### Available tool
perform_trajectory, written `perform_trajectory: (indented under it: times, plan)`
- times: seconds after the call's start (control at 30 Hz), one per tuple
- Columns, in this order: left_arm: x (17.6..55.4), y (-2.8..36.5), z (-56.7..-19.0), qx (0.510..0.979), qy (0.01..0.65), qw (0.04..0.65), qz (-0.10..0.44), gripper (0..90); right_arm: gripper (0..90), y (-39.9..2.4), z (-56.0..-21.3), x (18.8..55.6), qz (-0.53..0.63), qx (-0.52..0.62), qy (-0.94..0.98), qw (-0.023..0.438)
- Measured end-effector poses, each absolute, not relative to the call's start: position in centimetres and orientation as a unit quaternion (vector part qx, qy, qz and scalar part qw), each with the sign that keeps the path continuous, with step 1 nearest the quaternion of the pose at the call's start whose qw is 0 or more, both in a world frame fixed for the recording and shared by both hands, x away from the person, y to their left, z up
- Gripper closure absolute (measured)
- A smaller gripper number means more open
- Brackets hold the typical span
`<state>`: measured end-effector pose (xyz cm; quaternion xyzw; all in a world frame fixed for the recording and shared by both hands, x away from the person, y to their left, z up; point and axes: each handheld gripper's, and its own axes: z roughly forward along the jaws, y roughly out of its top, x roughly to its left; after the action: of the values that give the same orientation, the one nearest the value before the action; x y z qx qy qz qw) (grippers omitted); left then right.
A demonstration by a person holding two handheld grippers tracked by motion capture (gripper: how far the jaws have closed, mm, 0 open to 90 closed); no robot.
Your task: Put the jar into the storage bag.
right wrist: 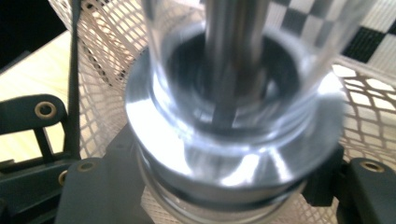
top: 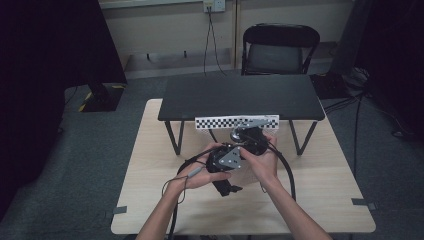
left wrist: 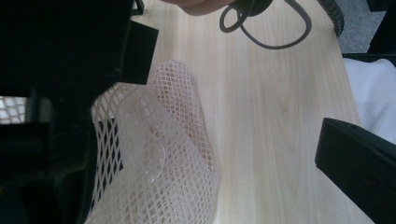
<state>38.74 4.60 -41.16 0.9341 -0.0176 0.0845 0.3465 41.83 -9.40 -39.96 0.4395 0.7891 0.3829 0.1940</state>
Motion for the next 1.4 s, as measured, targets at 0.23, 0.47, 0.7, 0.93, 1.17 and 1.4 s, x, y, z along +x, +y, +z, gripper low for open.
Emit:
perform_trajectory:
  times: [0.23, 0.47, 0.7, 0.93, 1.17, 1.4]
  plan:
    - [38.7, 4.7, -41.0, 0.931, -0.004, 0.356, 0.082, 0.2, 33.2, -9.6, -39.9, 41.8, 0.394, 0.446, 0.779, 0.198]
    - [38.8, 4.7, -41.2, 0.93, 0.0, 0.359, 0.08, 0.2, 26.0, -9.6, -39.7, 41.4, 0.402, 0.444, 0.775, 0.2]
    - [38.9, 4.9, -41.1, 0.927, 0.004, 0.365, 0.081, 1.5, 23.8, -9.8, -39.6, 41.2, 0.414, 0.446, 0.768, 0.202]
    - [39.2, 5.4, -40.7, 0.924, 0.015, 0.375, 0.078, 5.3, 16.1, -10.6, -39.2, 40.9, 0.427, 0.439, 0.764, 0.205]
    - [39.6, 5.8, -40.7, 0.921, 0.024, 0.379, 0.081, 5.1, 13.8, -11.0, -39.0, 40.8, 0.436, 0.441, 0.759, 0.199]
    - [39.7, 6.2, -40.0, 0.909, 0.046, 0.401, 0.103, 3.3, 8.3, -11.6, -38.9, 40.4, 0.457, 0.435, 0.751, 0.194]
